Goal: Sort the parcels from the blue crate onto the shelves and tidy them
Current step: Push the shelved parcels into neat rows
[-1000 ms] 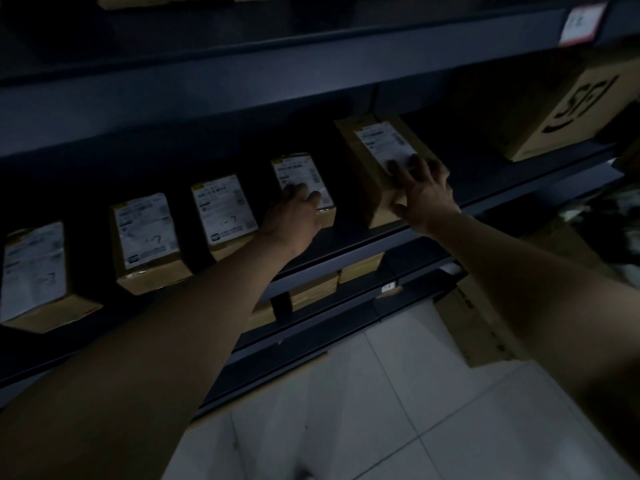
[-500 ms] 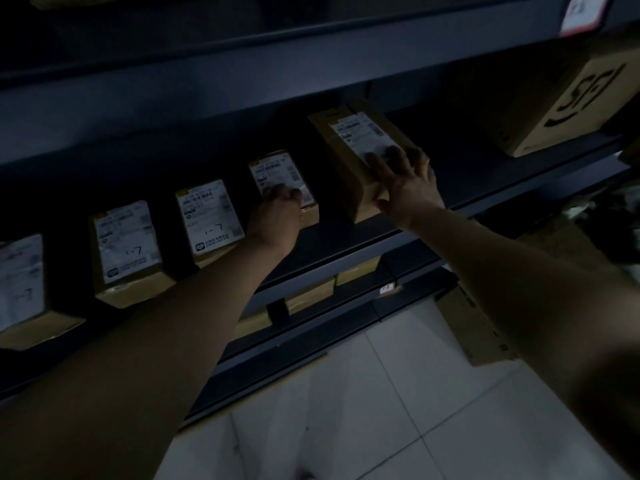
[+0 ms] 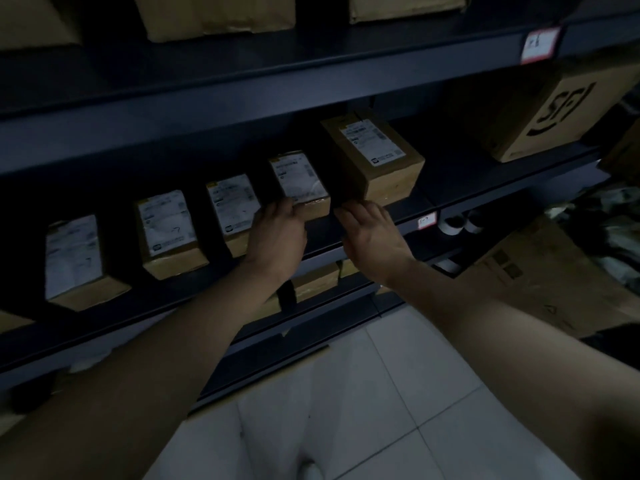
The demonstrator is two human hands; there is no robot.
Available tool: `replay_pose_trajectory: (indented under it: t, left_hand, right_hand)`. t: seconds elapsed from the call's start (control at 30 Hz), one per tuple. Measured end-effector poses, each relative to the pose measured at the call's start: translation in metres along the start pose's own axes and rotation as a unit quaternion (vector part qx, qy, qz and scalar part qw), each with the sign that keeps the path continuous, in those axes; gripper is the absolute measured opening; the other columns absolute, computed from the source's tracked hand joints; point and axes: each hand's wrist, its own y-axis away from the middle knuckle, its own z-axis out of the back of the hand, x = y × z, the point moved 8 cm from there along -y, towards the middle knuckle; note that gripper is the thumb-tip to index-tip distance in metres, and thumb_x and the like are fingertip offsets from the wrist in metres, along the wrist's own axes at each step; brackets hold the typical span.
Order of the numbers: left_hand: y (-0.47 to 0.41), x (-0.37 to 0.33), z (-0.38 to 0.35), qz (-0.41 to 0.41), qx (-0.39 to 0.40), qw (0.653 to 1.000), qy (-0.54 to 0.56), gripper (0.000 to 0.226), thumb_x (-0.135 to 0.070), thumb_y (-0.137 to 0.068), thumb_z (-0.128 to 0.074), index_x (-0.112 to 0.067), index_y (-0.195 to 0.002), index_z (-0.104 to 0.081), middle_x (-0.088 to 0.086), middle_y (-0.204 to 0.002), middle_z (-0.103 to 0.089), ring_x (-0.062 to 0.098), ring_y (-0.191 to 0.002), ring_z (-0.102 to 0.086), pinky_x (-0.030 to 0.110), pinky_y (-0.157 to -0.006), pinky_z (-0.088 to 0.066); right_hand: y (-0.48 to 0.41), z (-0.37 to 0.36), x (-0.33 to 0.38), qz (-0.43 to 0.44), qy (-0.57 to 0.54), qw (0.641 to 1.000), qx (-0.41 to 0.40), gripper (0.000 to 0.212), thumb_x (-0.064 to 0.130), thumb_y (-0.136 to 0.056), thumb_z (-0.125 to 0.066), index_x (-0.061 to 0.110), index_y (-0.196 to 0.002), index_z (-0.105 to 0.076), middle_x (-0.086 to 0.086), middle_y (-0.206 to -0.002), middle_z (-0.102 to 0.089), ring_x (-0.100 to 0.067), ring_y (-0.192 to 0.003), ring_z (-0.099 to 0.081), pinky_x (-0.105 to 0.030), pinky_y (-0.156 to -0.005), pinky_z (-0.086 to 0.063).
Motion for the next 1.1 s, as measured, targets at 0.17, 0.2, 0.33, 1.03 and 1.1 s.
replay_pose_trajectory:
  t: [0.17, 0.2, 0.33, 1.03, 1.1]
  left_hand:
    - [0.053, 0.019, 0.040, -0.021, -0.036, 0.999, -0.022, 0.029, -0.003, -0.081, -0.062, 0.001, -0.109, -0.061, 0.020, -0.107, -0.059, 0.037, -0.098, -0.055, 0.043, -0.085, -0.042]
    - [0.063, 0.023, 0.048, -0.027, -0.047, 0.998, -0.028, 0.030, 0.000, -0.075, -0.067, 0.003, -0.104, -0.063, 0.021, -0.101, -0.061, 0.037, -0.092, -0.058, 0.042, -0.082, -0.045]
    - [0.127, 0.054, 0.078, -0.013, -0.046, 0.997, -0.053, 0.043, -0.003, -0.063, -0.077, 0.004, -0.103, -0.064, 0.022, -0.098, -0.063, 0.038, -0.088, -0.061, 0.045, -0.085, -0.048]
    - [0.437, 0.298, 0.144, 0.157, 0.004, 0.983, -0.101, 0.038, -0.006, -0.068, -0.076, 0.003, -0.104, -0.066, 0.021, -0.099, -0.065, 0.038, -0.092, -0.062, 0.044, -0.088, -0.045]
    - [0.449, 0.316, 0.132, 0.186, 0.034, 0.977, -0.098, 0.039, -0.015, -0.085, -0.062, -0.002, -0.122, -0.056, 0.018, -0.120, -0.056, 0.036, -0.112, -0.052, 0.042, -0.100, -0.034]
  right_hand:
    - [0.005, 0.026, 0.053, 0.020, -0.003, 1.000, -0.014, 0.055, 0.004, -0.063, -0.082, -0.005, -0.115, -0.064, -0.023, -0.111, -0.065, -0.042, -0.099, -0.063, -0.050, -0.089, -0.050]
    - [0.006, 0.031, 0.064, 0.024, -0.005, 1.000, -0.018, 0.056, 0.004, -0.063, -0.082, -0.005, -0.115, -0.064, -0.023, -0.111, -0.065, -0.042, -0.099, -0.063, -0.050, -0.089, -0.050]
    - [0.011, 0.056, 0.132, 0.049, -0.019, 0.998, -0.038, 0.056, 0.004, -0.064, -0.083, -0.005, -0.115, -0.063, -0.023, -0.112, -0.065, -0.041, -0.103, -0.063, -0.051, -0.090, -0.049]
    - [0.054, 0.021, 0.473, 0.173, -0.089, 0.981, 0.008, 0.058, 0.010, -0.068, -0.084, -0.007, -0.118, -0.062, -0.025, -0.116, -0.063, -0.043, -0.106, -0.061, -0.056, -0.095, -0.044]
    - [0.054, 0.010, 0.489, 0.198, -0.101, 0.975, 0.012, 0.061, 0.009, -0.062, -0.088, -0.007, -0.115, -0.063, -0.024, -0.112, -0.065, -0.042, -0.101, -0.063, -0.056, -0.091, -0.048]
